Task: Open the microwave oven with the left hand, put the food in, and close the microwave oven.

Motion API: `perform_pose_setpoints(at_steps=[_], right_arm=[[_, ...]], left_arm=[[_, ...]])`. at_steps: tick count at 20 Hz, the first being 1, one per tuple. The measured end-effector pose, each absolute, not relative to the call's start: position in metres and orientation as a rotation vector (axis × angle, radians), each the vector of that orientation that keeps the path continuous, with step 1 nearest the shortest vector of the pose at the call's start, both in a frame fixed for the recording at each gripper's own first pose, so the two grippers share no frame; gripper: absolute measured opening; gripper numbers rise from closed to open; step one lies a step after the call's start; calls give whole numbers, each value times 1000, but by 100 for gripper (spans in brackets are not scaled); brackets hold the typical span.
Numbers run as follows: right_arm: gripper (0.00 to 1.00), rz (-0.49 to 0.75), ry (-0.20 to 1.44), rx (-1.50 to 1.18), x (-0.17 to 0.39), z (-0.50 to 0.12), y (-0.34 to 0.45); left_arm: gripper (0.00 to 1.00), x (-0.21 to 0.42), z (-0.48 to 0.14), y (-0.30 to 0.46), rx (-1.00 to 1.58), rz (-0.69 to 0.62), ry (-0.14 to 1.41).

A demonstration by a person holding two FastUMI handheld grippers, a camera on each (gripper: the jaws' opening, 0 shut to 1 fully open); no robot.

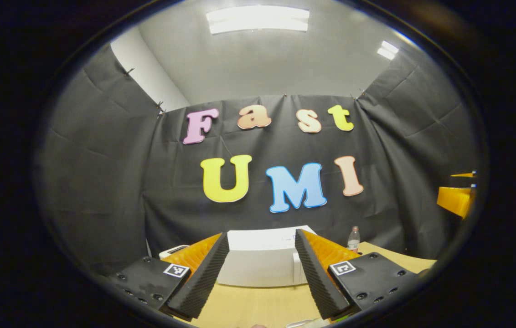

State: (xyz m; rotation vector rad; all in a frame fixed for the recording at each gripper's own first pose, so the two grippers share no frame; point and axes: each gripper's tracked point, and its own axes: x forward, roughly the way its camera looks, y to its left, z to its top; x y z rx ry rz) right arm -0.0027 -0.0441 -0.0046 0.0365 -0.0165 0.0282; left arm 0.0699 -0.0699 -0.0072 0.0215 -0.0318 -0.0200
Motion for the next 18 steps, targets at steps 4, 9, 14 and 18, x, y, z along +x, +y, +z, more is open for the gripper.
perform_pose_setpoints(at_steps=[4,9,14,18], right_arm=[[96,-42,-20,41,10,-5,-47],[96,-143,11,6,19,-14,-50],[96,-253,54,-33,24,-24,-62],[96,-329,88,-46,24,-30,-73]], left_arm=[[98,118,-27,-85,5,-82,-28],[99,180,-69,-99,33,-140,-6],[94,230,-122,-123,-3,-208,55],[97,267,-164,-146,-18,-251,112]])
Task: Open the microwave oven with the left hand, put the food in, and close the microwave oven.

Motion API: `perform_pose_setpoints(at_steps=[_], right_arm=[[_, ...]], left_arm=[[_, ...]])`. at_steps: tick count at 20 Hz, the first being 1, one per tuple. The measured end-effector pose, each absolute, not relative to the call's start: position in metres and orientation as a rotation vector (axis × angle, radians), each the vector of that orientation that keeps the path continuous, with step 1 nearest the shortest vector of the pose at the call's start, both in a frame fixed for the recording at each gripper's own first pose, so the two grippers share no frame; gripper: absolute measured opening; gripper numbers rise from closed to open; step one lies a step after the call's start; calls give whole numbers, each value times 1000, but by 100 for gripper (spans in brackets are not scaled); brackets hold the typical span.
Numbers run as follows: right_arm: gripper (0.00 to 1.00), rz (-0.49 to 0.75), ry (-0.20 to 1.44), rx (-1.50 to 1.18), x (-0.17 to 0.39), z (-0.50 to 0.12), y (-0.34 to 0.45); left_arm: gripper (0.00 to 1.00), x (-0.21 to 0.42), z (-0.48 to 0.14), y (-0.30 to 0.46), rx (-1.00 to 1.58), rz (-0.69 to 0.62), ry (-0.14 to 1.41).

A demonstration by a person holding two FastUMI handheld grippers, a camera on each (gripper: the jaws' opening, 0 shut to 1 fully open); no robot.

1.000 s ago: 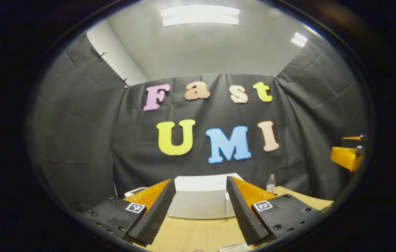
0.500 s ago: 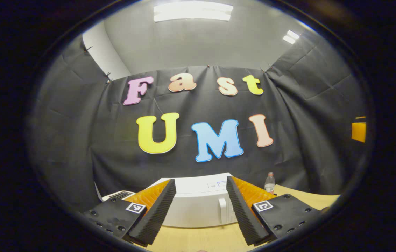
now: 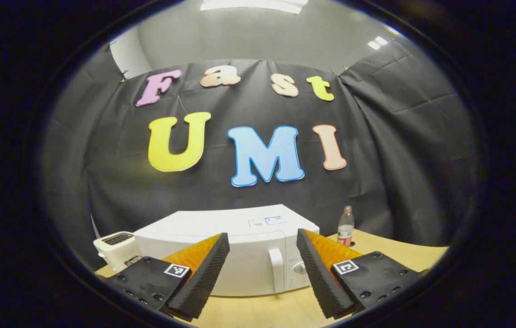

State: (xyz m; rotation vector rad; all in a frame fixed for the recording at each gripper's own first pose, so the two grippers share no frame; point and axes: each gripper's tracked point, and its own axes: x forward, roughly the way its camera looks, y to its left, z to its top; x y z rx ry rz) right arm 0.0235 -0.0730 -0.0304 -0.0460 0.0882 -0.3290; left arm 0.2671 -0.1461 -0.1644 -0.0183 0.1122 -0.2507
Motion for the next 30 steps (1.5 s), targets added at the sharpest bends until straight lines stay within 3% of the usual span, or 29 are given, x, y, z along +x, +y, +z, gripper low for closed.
perform_pose_setpoints(at_steps=[2,5,8,9,12,13,16,24,30], right_arm=[[96,-350,106,-48,23,-35,-75],[96,-377,132,-63,21,-40,-78],[96,-414,147,-83,14,-38,-86],[96,-422,155,-88,13,-40,-88],[96,-428,187,-81,9,-47,-88],[96,-427,191,-79,9,-47,-89],[96,-420,188,-93,8,-43,-88],[96,-350,165,-76,6,-38,-82],[96,-232,149,-48,5,-41,-72]], left_arm=[[94,282,-186,-157,-34,-265,142],[100,302,-222,-167,-43,-265,193],[99,316,-246,-181,-37,-279,234],[90,319,-254,-183,-36,-285,245],[84,324,-272,-192,-31,-288,280],[87,326,-273,-189,-27,-274,282],[54,327,-277,-189,-32,-268,288],[16,322,-275,-190,-37,-295,347],[18,254,-264,-166,10,-266,327]])
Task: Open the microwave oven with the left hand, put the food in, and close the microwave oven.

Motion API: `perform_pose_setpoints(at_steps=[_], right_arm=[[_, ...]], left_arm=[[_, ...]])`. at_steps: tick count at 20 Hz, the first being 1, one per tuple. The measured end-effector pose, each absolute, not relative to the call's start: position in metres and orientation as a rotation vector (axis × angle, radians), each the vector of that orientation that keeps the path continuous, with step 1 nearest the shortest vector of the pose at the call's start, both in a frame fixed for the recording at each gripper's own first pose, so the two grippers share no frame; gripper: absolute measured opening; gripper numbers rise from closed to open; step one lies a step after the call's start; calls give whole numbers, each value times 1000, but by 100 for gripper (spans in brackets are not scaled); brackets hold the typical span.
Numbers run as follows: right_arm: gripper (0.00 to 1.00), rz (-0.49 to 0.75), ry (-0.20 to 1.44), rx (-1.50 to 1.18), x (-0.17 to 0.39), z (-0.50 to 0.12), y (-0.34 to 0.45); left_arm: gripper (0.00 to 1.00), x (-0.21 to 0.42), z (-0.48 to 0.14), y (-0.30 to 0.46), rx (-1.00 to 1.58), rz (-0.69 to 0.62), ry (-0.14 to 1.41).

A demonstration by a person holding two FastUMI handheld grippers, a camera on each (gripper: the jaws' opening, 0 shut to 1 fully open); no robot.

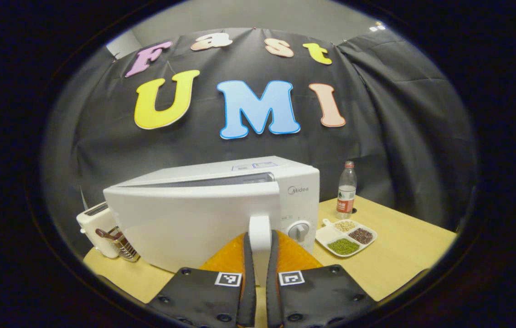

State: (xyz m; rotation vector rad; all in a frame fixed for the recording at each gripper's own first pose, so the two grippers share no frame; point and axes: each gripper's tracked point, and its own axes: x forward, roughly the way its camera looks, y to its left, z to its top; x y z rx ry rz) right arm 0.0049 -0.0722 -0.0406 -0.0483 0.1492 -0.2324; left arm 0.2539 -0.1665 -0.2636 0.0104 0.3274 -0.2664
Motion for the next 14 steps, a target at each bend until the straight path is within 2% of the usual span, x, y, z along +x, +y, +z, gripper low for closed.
perform_pose_setpoints(at_steps=[2,3,4,5,6,10,14], right_arm=[[96,-189,131,-31,5,-39,-68],[96,-164,123,-16,4,-38,-64],[96,-136,120,-2,3,-39,-60],[96,-107,118,7,3,-40,-56],[96,-75,116,11,2,-40,-52],[96,64,86,17,-6,-33,-36],[96,179,75,31,-13,-32,-16]], left_arm=[[12,236,-259,-155,15,-265,338],[19,225,-259,-149,24,-259,342],[18,216,-257,-143,27,-249,344],[13,206,-257,-136,32,-238,351],[18,198,-254,-129,40,-225,356],[13,159,-251,-94,87,-157,372],[15,126,-249,-49,109,-65,399]])
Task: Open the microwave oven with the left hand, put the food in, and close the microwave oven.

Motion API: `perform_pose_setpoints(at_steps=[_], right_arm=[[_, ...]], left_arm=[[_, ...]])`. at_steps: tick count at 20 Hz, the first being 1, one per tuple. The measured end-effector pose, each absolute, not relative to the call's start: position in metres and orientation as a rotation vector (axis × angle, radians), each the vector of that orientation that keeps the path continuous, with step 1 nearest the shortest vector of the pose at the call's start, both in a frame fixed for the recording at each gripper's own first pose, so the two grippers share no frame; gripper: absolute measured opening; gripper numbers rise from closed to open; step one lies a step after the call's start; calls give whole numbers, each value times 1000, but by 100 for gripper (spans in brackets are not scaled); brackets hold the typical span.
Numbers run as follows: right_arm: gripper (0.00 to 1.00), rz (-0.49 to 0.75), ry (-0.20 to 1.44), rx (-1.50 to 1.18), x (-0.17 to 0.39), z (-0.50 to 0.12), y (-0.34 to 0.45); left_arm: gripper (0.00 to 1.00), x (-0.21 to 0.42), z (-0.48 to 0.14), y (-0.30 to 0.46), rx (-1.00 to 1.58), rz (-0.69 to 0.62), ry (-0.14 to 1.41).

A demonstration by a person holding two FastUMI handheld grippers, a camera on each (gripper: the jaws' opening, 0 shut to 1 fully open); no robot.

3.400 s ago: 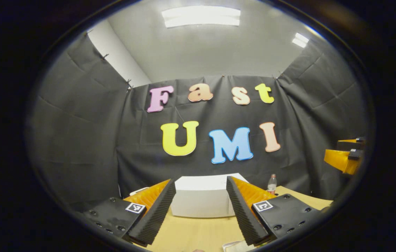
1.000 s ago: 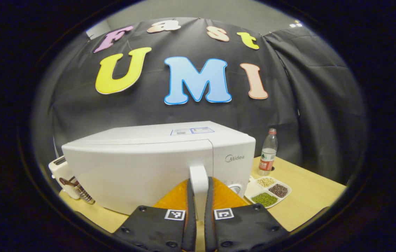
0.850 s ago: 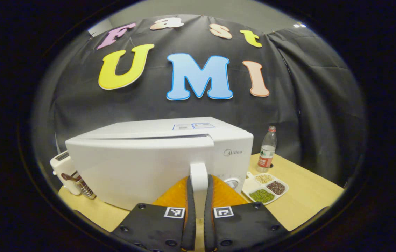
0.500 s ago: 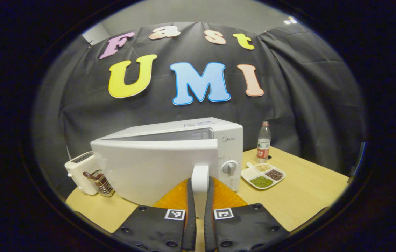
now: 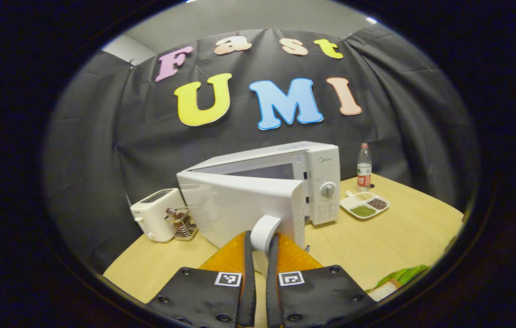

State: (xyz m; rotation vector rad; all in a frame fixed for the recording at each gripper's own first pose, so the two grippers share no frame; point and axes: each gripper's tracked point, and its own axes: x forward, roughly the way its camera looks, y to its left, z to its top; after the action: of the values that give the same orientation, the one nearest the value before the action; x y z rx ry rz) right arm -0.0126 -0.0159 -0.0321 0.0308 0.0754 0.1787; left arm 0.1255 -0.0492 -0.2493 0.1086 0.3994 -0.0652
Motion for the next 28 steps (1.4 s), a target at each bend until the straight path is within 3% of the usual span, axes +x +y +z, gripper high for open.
perform_pose_setpoints(at_steps=[9,28], right_arm=[[95,244,86,33,-12,-28,53],[96,222,83,88,16,-25,205]], left_arm=[[15,84,-253,27,22,-9,421],[16,52,-277,193,-138,-74,464]])
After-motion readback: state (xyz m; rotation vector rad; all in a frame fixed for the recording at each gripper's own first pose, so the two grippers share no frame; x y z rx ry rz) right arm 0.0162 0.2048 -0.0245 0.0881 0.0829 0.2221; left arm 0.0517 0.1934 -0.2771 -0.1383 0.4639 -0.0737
